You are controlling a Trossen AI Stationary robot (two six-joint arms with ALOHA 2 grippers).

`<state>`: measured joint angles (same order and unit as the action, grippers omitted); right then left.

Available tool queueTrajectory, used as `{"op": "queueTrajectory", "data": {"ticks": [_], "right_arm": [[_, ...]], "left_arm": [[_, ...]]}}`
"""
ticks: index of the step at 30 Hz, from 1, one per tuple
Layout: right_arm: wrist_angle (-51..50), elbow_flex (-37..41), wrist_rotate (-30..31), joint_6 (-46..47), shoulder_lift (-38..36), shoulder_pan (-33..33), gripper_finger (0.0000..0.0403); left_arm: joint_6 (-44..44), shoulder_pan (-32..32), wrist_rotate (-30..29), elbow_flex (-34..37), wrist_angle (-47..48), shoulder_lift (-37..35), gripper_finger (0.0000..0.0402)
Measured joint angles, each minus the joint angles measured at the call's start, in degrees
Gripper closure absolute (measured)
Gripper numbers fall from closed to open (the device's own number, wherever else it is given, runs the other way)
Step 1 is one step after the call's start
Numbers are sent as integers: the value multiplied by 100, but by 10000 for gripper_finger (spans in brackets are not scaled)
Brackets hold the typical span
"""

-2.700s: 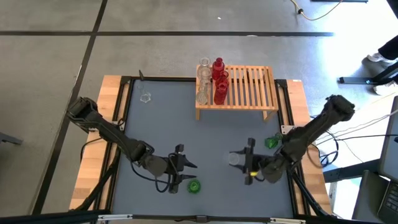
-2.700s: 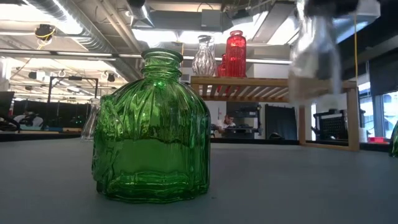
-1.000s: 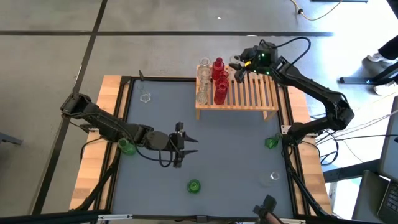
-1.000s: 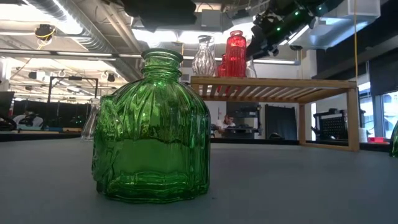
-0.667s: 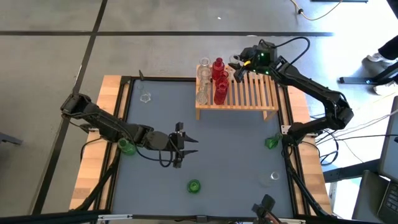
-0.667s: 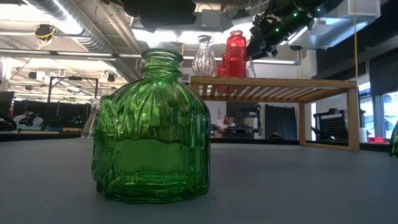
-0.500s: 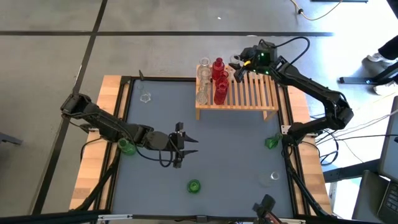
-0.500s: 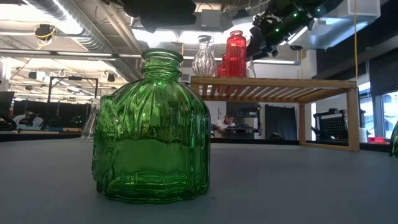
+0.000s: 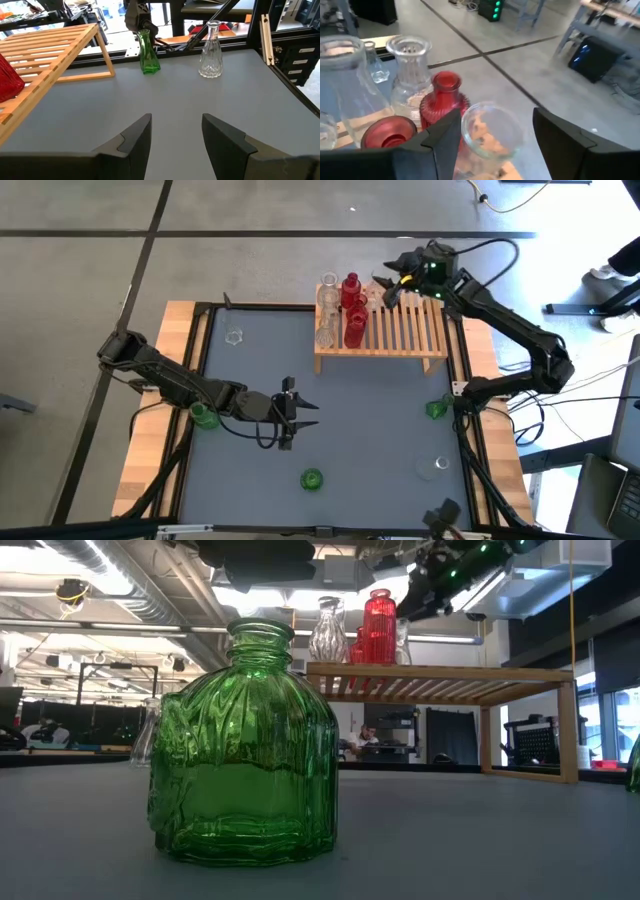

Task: Sort vases onto shelf
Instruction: Put the top right transparent vase onto the shelf, then put the bottom right transparent vase onto the shelf aligned with the other transparent vase

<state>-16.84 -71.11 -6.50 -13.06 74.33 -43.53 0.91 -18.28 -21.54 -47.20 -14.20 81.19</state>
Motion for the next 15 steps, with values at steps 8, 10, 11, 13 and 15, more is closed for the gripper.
{"op": "queueTrajectory", "data": {"ticks": [8, 10, 11, 13, 15], "right_arm": [[-1381, -807, 123, -177, -364, 7, 171], [-1555, -895, 75, -101, -478, 97, 171], [-1598, -904, 77, -86, -543, 173, 171], [-1759, -904, 82, -57, -680, 325, 171], [-1980, -901, 105, -47, -831, 497, 171]], "left_arm": [[-1, 0, -1, 0, 0, 0, 234], [-2, 0, 0, 0, 0, 0, 234], [0, 0, 0, 0, 0, 0, 234], [8, 0, -1, 0, 0, 0, 234], [31, 0, 0, 0, 0, 0, 234]]}}
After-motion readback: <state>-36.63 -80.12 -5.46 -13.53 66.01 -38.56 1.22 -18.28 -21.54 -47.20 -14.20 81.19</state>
